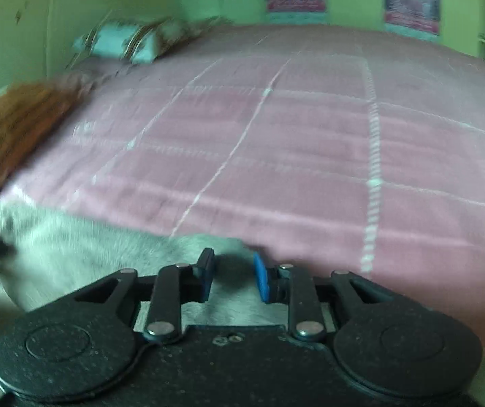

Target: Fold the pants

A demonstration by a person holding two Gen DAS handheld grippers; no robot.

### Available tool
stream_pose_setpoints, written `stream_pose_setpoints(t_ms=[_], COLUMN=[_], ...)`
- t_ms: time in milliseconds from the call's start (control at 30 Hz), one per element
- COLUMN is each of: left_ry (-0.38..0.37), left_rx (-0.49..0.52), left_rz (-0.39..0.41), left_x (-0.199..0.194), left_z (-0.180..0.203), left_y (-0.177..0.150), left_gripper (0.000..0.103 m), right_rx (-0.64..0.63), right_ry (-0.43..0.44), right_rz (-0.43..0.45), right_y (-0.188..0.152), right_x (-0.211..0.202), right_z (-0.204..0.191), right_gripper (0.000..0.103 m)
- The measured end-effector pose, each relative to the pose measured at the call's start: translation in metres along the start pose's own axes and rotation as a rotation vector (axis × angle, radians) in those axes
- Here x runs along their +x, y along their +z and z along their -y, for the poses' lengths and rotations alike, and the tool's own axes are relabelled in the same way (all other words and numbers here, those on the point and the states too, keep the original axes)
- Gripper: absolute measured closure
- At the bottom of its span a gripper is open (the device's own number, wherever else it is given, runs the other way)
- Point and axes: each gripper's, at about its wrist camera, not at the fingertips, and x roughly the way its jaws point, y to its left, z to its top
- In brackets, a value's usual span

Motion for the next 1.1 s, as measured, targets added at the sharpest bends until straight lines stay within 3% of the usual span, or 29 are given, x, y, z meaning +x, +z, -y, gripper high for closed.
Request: stream_pose_setpoints(t_ms=[67,200,267,300,333,367,433,533,567,667,767,900,1100], left_ry=[-0.051,-0.109,-0.075,-0.054,-0.034,-0.027,-0.020,-0.008,-0.002,-0.017,-0.023,-0.045,-0.095], left_rx=[0.015,0.130,0.201,0.233,0.266,0.291,0.289,0.239,0.219,0.149,0.169,0.158,0.164], left_rz=[0.042,0.066,0.039,0.030,0.032,0.039,0.041,0.118,0.146,0.169,0.161,0.128,0.068], left_x=[-0.021,-0.047,-0.043,-0.040,-0.038,-0.039,-0.045,-0.072,-0.080,-0.095,-0.101,-0.109,-0.121], left_z=[0.011,0.044,0.055,0.058,0.062,0.062,0.057,0.046,0.042,0.029,0.033,0.046,0.075], left_y=[-0.001,-0.018,-0.030,-0.034,-0.038,-0.040,-0.037,-0.024,-0.020,-0.012,-0.020,-0.040,-0.067], left_gripper=[0.002,0.001,0.001,0.001,0.001,0.001,0.001,0.001,0.001,0.001,0.001,0.001,0.001], right_rx=[-0.005,-0.015,-0.015,-0.004,0.028,0.077,0.169,0.259,0.284,0.412,0.603,0.861,1.104], right_ry=[0.021,-0.005,-0.070,-0.130,-0.184,-0.191,-0.234,-0.300,-0.310,-0.348,-0.391,-0.372,-0.211], right_rz=[0.053,0.077,0.060,0.007,-0.054,-0.048,-0.022,0.094,0.142,0.214,0.263,0.295,0.360], right_y=[-0.009,-0.047,-0.061,-0.068,-0.075,-0.080,-0.080,-0.084,-0.089,-0.117,-0.162,-0.221,-0.263], right_x=[-0.032,-0.086,-0.095,-0.090,-0.082,-0.085,-0.104,-0.159,-0.183,-0.243,-0.296,-0.335,-0.326], right_z=[0.008,0.033,0.054,0.071,0.093,0.117,0.153,0.198,0.215,0.266,0.318,0.361,0.380], right_gripper=[0.084,0.084,0.082,0.082,0.086,0.093,0.100,0.078,0.079,0.078,0.079,0.077,0.078])
